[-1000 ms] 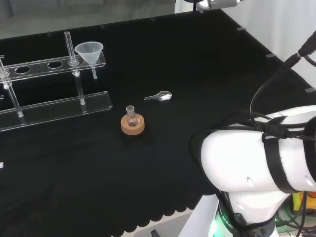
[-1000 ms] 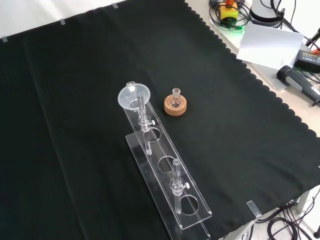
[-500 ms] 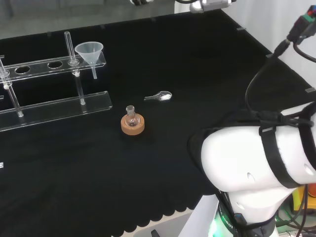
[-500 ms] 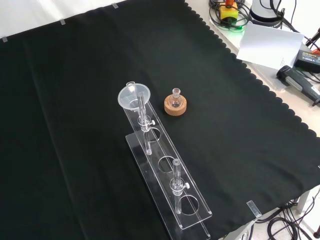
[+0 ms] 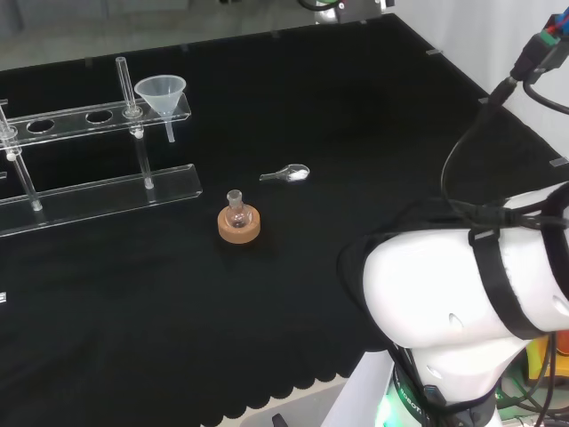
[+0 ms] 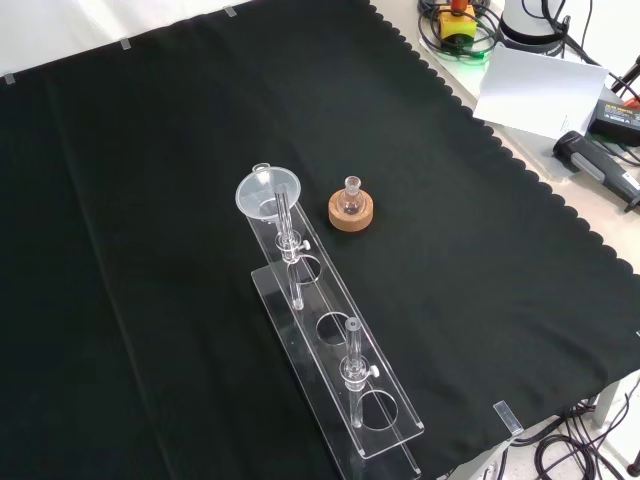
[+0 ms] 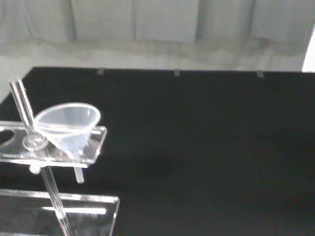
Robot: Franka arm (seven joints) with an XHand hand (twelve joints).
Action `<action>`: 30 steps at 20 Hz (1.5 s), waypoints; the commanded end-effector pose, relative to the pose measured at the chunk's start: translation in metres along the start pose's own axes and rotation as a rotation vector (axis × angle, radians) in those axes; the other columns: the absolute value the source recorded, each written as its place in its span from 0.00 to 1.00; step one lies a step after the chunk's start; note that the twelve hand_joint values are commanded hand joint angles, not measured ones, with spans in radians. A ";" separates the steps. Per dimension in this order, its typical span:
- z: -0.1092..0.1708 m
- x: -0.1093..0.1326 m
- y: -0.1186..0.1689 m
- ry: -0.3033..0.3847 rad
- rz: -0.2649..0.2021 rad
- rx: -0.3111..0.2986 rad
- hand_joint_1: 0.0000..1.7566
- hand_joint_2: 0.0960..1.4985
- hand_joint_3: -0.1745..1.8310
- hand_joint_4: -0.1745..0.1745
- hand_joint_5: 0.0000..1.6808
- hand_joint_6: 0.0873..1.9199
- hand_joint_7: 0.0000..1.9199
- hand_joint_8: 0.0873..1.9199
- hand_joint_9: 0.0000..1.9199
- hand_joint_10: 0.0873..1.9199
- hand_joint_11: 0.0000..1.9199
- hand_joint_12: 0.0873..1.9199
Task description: Pick up the funnel from the transparent funnel stand.
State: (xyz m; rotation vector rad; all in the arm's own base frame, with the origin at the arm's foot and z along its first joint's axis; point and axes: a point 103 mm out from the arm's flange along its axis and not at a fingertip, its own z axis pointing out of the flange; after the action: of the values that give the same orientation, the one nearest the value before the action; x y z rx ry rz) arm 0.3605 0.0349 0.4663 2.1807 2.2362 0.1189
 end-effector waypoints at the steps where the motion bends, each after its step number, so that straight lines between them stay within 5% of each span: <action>1: 0.021 0.032 0.035 0.053 -0.045 -0.016 0.18 0.33 0.10 0.55 0.00 0.00 0.00 0.00 0.00 0.00 0.00 0.26; 14: 0.042 0.046 0.071 0.066 -0.044 0.006 0.18 0.34 0.10 0.53 0.00 0.00 0.00 0.00 0.00 0.00 0.00 0.26; 30: 0.080 0.067 0.107 0.065 -0.041 0.101 0.19 0.35 0.10 0.52 0.00 0.00 0.00 0.00 0.00 0.00 0.00 0.27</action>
State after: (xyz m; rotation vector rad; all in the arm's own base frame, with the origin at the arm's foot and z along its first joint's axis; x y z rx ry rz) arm 0.4617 0.0999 0.4022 2.2011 2.3642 0.0971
